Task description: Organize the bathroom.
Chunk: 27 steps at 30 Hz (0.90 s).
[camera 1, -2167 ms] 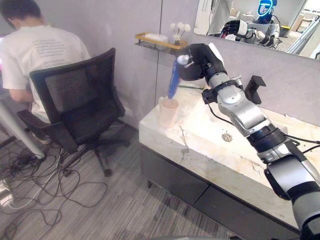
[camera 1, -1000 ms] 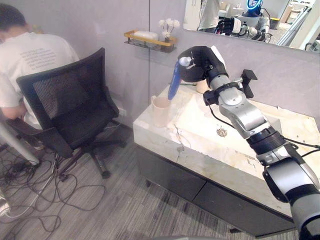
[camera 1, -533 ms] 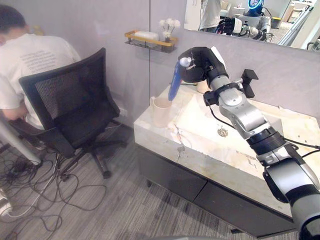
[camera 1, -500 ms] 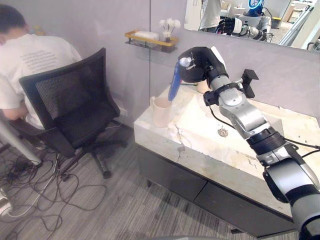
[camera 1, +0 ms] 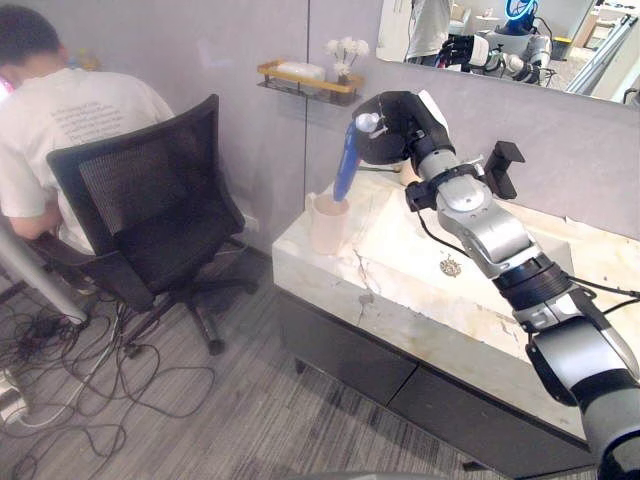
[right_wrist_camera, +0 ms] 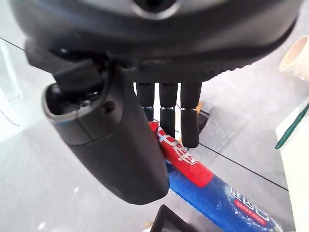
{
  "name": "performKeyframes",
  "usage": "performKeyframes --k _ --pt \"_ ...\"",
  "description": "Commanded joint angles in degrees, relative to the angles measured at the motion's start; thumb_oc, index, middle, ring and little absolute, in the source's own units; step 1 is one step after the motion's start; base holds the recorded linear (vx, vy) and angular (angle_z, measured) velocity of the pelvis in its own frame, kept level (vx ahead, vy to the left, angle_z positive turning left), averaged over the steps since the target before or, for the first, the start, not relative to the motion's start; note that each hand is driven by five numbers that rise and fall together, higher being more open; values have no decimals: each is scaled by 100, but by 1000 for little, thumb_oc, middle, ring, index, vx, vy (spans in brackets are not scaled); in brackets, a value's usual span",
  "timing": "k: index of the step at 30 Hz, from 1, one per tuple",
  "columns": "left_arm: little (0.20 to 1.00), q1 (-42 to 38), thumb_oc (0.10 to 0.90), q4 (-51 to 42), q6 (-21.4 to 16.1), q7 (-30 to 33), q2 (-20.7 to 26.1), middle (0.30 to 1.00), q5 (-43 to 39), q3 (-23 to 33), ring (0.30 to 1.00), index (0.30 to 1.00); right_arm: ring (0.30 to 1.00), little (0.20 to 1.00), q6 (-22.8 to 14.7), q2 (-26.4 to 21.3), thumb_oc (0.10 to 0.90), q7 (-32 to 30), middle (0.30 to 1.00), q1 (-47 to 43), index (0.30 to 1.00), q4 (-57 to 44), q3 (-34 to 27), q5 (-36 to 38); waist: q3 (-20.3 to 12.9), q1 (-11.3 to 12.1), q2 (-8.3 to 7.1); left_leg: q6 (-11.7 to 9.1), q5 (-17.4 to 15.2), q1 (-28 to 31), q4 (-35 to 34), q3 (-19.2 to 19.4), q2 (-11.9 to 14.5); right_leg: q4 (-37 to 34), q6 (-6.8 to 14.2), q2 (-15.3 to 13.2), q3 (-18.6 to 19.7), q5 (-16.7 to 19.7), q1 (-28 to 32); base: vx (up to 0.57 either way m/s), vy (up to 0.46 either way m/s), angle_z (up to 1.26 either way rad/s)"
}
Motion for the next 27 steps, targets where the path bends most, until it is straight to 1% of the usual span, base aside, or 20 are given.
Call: performKeyframes --k 1,5,7,12,17,21,27 --pt "900 -174 800 560 266 71 264 900 -101 -300 900 900 300 300 -805 13 400 -166 300 -704 300 -401 -783 -439 -328 132 -307 389 -442 208 395 564 -18 623 508 -434 662 7 -787 0 0 0" --pt "900 -161 800 548 250 95 258 900 -125 -298 900 900 300 300 -770 29 400 -154 300 -658 300 -432 -796 -426 -326 132 -308 394 -453 204 408 564 -24 634 511 -439 662 -5 -785 -8 4 0" --pt "900 -160 800 535 228 85 263 900 -112 -307 900 900 300 300 -671 76 400 -150 300 -643 300 -497 -793 -456 -310 137 -303 394 -458 186 434 556 -25 661 508 -441 656 -16 -794 -34 18 0" --pt "900 -188 800 547 205 91 245 900 -113 -321 900 900 300 300 -717 185 400 -113 300 -584 300 -428 -740 -567 -288 142 -307 402 -460 207 432 582 -38 639 518 -452 647 14 -790 0 0 0" --pt "900 -196 800 567 174 143 221 900 -181 -288 900 900 300 300 -637 218 400 -157 300 -566 300 -443 -747 -488 -262 151 -326 415 -469 191 449 572 -44 647 520 -456 642 13 -797 0 0 0" --pt "900 -207 800 562 172 152 217 900 -161 -300 900 900 300 300 -635 246 400 -94 300 -562 300 -395 -728 -669 -252 163 -332 424 -458 169 442 547 -52 636 513 -456 624 13 -790 0 0 0" --pt "900 -220 800 570 173 178 199 900 -129 -285 900 900 300 300 -609 229 400 -58 300 -600 300 -318 -693 -668 -246 169 -348 423 -480 157 489 562 -55 641 520 -464 633 16 -796 0 0 0"
